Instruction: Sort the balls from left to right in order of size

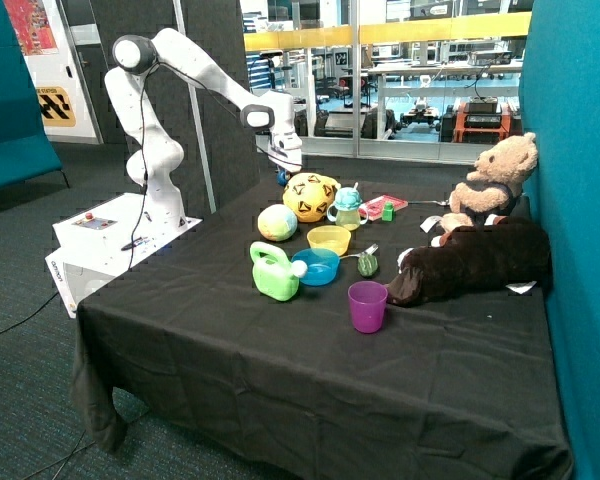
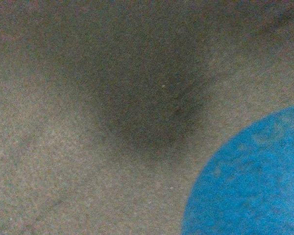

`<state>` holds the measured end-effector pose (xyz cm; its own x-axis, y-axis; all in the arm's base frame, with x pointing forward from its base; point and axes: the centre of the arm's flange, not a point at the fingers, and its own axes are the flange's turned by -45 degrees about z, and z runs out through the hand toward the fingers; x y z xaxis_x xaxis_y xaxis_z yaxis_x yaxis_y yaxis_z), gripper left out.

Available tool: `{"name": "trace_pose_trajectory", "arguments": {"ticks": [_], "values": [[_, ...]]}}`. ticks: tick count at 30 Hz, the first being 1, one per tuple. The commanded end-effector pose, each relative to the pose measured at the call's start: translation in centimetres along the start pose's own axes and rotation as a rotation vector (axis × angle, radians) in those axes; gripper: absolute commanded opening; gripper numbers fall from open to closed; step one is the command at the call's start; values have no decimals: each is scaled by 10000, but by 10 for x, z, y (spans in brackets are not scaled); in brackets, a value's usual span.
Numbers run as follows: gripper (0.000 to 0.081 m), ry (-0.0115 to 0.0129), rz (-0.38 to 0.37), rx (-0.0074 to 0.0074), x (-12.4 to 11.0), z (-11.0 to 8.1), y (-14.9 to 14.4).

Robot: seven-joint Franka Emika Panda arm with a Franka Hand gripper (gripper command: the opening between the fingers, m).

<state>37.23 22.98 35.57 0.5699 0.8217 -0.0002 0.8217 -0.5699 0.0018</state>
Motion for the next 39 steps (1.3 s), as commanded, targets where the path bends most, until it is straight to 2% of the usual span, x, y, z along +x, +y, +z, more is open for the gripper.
{"name": "trace_pose_trajectory", "arguments": {"ticks": [1, 4, 11, 14, 19, 22, 23, 24, 26, 27, 31, 34, 37, 39], "values": [[0, 2, -112, 18, 8, -22, 10], [0, 2, -247, 18, 12, -30, 9], [0, 2, -420, 18, 28, -68, 18], [0, 2, 24, 18, 35, -86, 33], [4, 1, 702, 18, 38, -99, 51], [55, 1, 883, 18, 38, -101, 57], [122, 0, 1178, 18, 37, -101, 60], [61, 0, 1440, 18, 37, -101, 65], [15, 0, 1970, 18, 36, -101, 73], [8, 0, 1898, 18, 36, -101, 76], [0, -1, 2440, 18, 35, -99, 86], [0, -2, 3530, 18, 31, -98, 105], [0, -2, 4009, 18, 29, -99, 118], [0, -3, 5067, 18, 24, -101, 136]]}}
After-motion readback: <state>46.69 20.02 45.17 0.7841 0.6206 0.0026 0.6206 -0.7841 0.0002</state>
